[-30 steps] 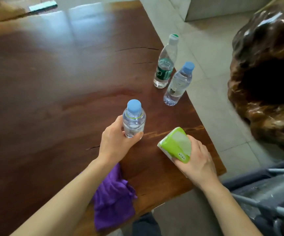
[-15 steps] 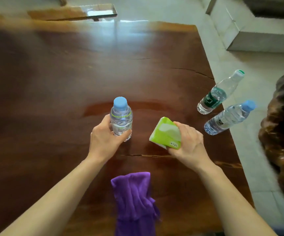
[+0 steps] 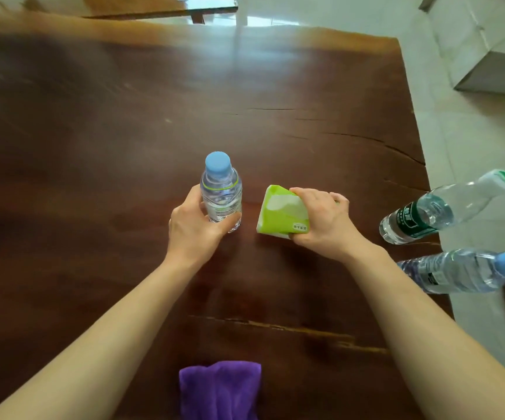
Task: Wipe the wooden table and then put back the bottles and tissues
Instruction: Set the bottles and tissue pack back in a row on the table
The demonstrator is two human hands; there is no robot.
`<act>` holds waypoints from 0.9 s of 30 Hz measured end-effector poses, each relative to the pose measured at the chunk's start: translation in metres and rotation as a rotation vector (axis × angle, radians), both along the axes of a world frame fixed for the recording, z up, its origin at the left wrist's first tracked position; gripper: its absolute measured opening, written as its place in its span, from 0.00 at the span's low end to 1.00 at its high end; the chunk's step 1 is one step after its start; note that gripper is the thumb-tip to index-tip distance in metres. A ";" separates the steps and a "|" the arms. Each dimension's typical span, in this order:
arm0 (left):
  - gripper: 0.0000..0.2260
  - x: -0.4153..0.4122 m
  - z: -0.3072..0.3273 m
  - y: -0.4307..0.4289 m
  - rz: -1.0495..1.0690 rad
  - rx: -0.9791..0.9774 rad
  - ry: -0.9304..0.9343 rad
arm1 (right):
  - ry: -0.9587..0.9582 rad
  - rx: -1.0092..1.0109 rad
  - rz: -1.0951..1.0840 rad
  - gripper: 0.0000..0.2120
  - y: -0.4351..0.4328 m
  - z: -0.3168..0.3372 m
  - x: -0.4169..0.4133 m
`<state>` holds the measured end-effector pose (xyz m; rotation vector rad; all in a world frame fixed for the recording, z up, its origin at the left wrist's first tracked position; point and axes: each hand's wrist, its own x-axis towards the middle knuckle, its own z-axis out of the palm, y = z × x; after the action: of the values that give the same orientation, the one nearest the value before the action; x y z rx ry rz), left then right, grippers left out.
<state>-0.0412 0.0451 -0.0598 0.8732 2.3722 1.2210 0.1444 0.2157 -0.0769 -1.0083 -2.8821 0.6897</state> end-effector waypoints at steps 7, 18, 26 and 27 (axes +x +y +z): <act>0.24 -0.002 -0.011 0.006 -0.016 0.018 -0.040 | -0.092 -0.039 0.021 0.45 0.010 -0.017 -0.004; 0.45 0.005 -0.013 -0.033 -0.095 -0.115 0.039 | 0.106 0.053 -0.099 0.42 -0.030 0.022 0.045; 0.24 0.055 0.000 -0.093 -0.192 0.019 0.211 | 0.239 0.024 -0.410 0.21 -0.116 0.038 0.116; 0.22 0.061 0.002 -0.098 -0.222 0.025 0.226 | 0.252 0.026 -0.468 0.19 -0.126 0.039 0.125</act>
<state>0.0200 -0.0524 -0.0575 1.3056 2.3526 1.1168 0.2695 0.0900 -0.0382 -1.4060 -2.3118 0.6789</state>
